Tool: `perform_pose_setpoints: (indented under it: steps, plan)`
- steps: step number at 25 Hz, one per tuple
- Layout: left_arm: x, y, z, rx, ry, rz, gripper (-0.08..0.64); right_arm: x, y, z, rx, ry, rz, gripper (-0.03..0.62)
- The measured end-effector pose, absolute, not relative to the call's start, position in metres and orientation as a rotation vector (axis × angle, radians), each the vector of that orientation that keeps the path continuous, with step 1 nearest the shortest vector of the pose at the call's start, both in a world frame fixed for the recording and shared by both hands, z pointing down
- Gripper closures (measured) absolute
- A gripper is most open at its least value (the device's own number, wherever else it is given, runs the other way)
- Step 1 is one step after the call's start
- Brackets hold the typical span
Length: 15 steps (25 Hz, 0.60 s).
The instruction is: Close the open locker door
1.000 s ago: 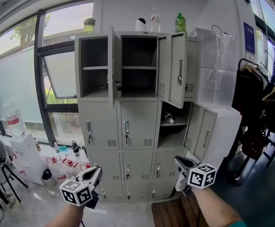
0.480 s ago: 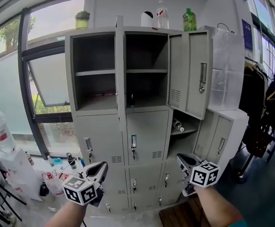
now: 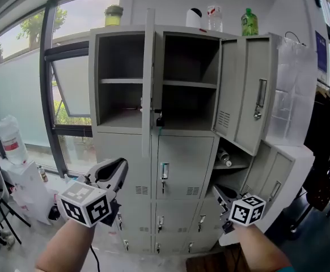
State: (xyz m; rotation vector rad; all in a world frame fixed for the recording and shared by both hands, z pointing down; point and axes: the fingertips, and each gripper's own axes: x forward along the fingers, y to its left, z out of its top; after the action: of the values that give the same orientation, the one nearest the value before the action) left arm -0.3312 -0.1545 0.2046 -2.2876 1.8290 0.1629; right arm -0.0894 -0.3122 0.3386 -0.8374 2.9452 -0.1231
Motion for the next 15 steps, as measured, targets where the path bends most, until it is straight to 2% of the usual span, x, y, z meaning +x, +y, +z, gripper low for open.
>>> perform_pose_setpoints:
  steps: [3, 8, 12, 15]
  plan:
    - [-0.322, -0.154, 0.168, -2.19, 1.899, 0.16, 0.535, -0.089, -0.321, 0.341, -0.778, 2.97, -0.131, 0.594]
    - [-0.296, -0.173, 0.141, -2.099, 1.96, 0.077, 0.414, -0.087, -0.329, 0.345, -0.692, 2.987, -0.148, 0.594]
    - [-0.281, -0.194, 0.138, -2.07, 1.986, 0.007, 0.367, -0.084, -0.334, 0.347, -0.655, 2.987, -0.164, 0.594]
    - [-0.283, -0.208, 0.138, -2.019, 2.037, -0.042, 0.359, -0.08, -0.337, 0.349, -0.648, 2.984, -0.167, 0.594]
